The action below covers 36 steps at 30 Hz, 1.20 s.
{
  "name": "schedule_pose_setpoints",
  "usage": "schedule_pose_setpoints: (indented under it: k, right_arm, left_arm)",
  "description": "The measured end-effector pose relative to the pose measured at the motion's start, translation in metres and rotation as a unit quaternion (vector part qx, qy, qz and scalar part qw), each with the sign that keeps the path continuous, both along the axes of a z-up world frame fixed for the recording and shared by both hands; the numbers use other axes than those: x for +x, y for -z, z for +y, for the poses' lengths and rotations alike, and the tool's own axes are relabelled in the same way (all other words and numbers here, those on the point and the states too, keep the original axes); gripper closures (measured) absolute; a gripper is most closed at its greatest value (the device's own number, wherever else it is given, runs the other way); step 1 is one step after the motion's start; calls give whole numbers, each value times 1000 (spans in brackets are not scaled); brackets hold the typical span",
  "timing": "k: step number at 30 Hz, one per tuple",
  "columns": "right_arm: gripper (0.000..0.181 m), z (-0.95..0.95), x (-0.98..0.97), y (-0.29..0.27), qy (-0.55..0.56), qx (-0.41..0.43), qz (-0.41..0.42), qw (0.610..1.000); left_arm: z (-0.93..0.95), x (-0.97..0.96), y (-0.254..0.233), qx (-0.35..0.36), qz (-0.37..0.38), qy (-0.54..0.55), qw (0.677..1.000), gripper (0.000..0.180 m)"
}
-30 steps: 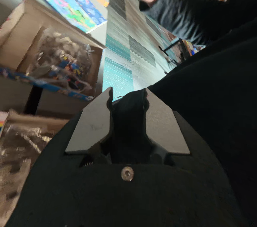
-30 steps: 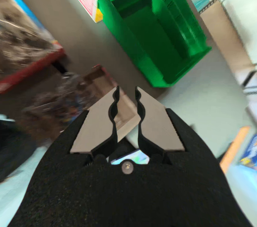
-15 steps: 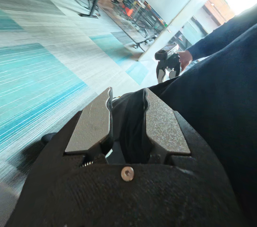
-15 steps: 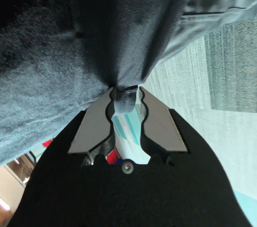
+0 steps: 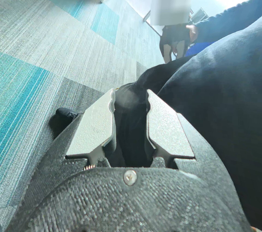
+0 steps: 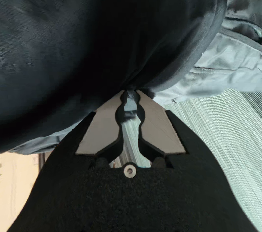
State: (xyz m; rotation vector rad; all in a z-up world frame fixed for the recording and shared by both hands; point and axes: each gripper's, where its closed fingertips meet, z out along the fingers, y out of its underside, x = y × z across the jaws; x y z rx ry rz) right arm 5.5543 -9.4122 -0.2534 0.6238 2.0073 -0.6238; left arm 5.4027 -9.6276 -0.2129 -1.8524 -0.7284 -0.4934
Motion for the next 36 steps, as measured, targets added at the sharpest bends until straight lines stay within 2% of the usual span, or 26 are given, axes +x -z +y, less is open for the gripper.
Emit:
schedule_pose_setpoints:
  k: [1, 3, 6, 9, 11, 13, 14, 20, 24, 27, 33, 36]
  right_arm:
    - [170, 9, -30, -7, 28, -28, -16, 999]
    - [158, 28, -96, -5, 65, -35, 4, 997]
    - [147, 35, -188, -6, 68, -38, 86, 993]
    - [125, 44, -254, 5, 2, 0, 180, 984]
    - [143, 65, -299, 18, -43, 55, 238, 969]
    - [145, 99, -355, 33, -67, 134, 296, 943]
    - [146, 107, -384, 34, -56, 147, 315, 936]
    - [144, 42, -556, -10, 109, 68, 359, 924]
    - [146, -24, -672, -37, 185, 31, 402, 896]
    - [150, -55, -759, -51, 258, 41, 412, 873]
    - [151, -86, -922, -89, 347, 29, 452, 821]
    - [150, -86, -1004, -110, 364, 31, 535, 762]
  left_arm:
    - [12, -20, 2, -8, -3, 1, 1000, 139]
    - [36, -63, 1, -14, -10, 3, 1000, 139]
    - [64, -131, -7, -23, 8, -10, 1000, 140]
    - [85, -190, -8, -29, 5, -19, 999, 134]
    - [95, -217, -9, -26, -3, -7, 1000, 135]
    - [103, -245, -3, -40, -5, 12, 999, 135]
    - [103, -258, 0, -45, -5, 18, 999, 135]
    - [95, -368, 12, -20, 3, 26, 999, 136]
    - [86, -469, 21, 12, 28, 47, 998, 134]
    - [77, -544, 9, 23, 45, 83, 995, 134]
    - [45, -720, -21, -21, 199, 62, 978, 129]
    - [36, -806, -14, -49, 247, 27, 968, 128]
